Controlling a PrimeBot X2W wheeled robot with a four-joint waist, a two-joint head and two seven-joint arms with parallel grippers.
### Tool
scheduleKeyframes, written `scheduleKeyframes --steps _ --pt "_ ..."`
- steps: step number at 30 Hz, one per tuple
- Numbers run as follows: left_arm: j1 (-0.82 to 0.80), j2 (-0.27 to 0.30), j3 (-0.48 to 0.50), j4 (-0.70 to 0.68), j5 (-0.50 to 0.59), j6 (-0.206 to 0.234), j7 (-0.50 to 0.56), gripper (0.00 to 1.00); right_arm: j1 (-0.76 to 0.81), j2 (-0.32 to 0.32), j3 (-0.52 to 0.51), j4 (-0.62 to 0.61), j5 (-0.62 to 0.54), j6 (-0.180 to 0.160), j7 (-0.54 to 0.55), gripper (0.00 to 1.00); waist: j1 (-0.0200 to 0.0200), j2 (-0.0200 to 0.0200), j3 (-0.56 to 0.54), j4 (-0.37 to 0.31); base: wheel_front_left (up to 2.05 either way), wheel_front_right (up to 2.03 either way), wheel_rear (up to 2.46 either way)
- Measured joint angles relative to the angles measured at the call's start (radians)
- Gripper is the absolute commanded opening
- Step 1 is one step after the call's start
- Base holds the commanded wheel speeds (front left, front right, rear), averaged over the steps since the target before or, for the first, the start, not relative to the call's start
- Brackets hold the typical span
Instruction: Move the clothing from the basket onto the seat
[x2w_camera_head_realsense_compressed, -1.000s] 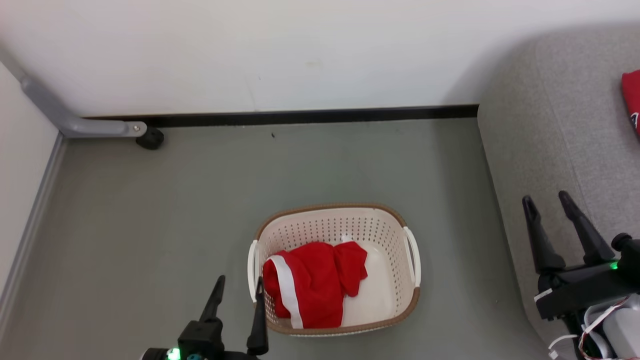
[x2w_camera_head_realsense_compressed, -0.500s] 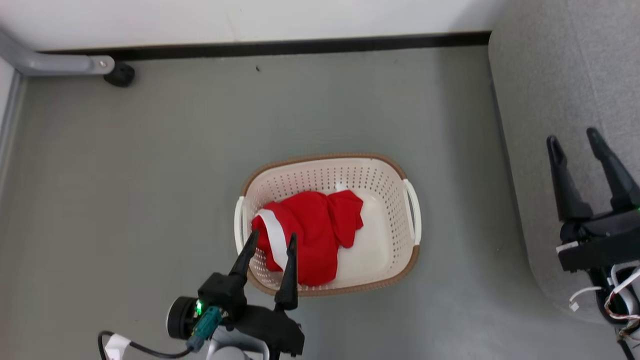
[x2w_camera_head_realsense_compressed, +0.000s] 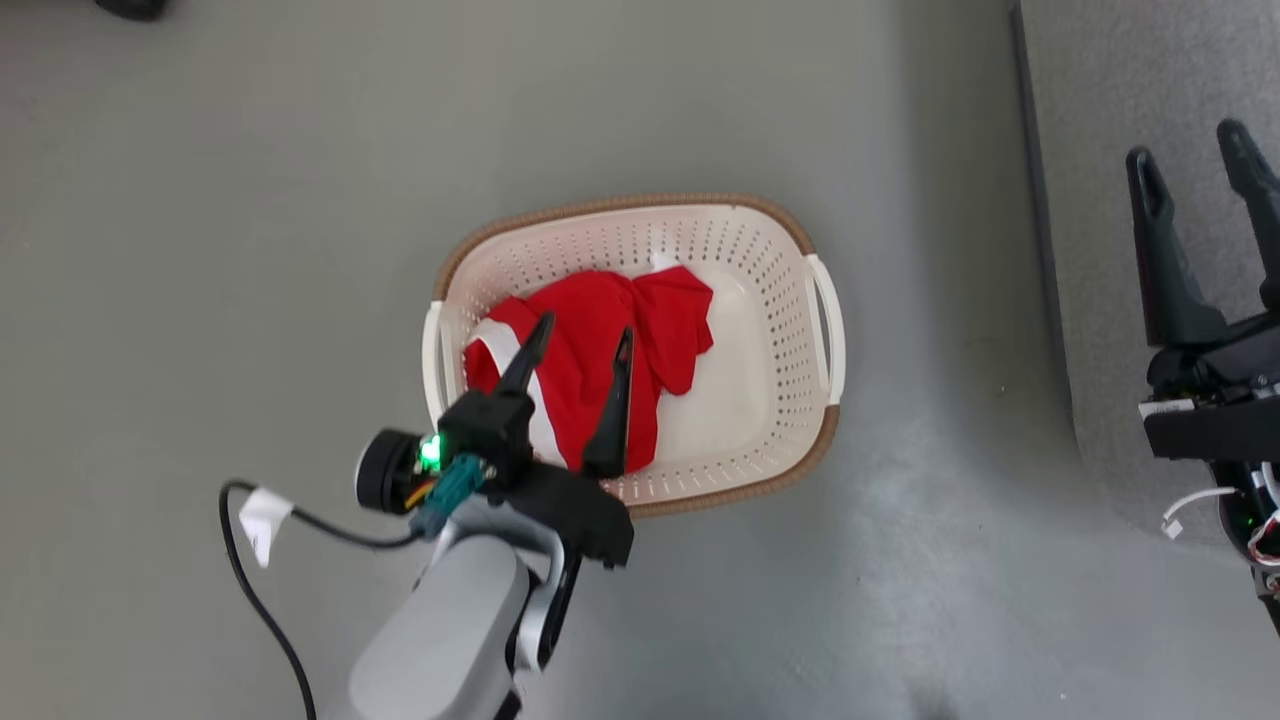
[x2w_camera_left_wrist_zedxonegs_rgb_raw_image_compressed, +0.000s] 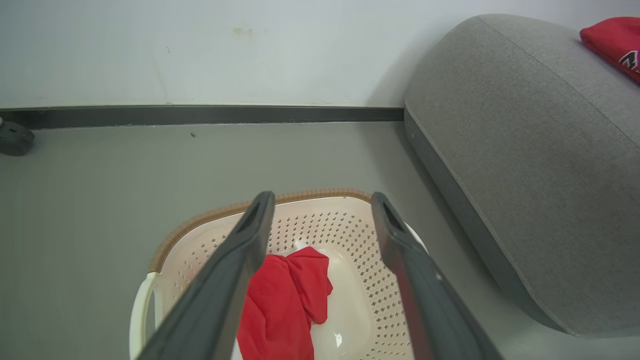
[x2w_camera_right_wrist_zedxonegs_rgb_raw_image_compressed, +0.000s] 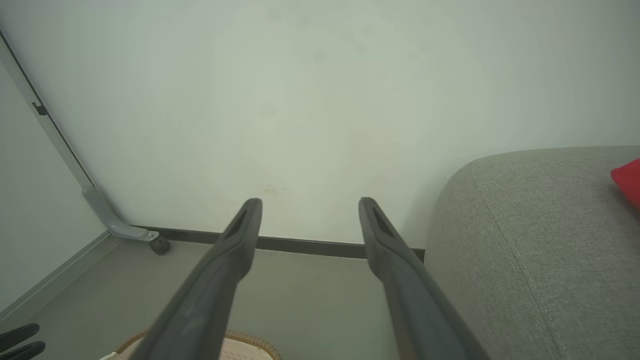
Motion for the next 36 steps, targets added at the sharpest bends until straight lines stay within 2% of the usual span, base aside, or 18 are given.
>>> scheduleKeyframes --steps 8,19,36 --pt "-0.195 -0.004 -0.064 0.181 0.022 0.0 0.019 1.0 -0.067 -0.005 0.012 -0.025 0.0 0.008 0.0 1.0 0.0001 0.0 0.109 -0.02 0.0 0.0 0.0" --pt "-0.366 -0.007 -0.166 0.389 0.104 0.0 0.234 1.0 -0.118 -0.002 0.037 -0.032 0.002 0.016 0.0 1.0 -0.0001 0.0 0.227 -0.069 0.0 0.0 0.0" --pt "-0.536 -0.007 -0.296 0.575 0.311 0.0 0.53 1.0 -0.158 -0.029 0.098 -0.108 0.013 0.016 0.0 1.0 -0.0002 0.0 0.337 -0.1 0.0 0.0 0.0"
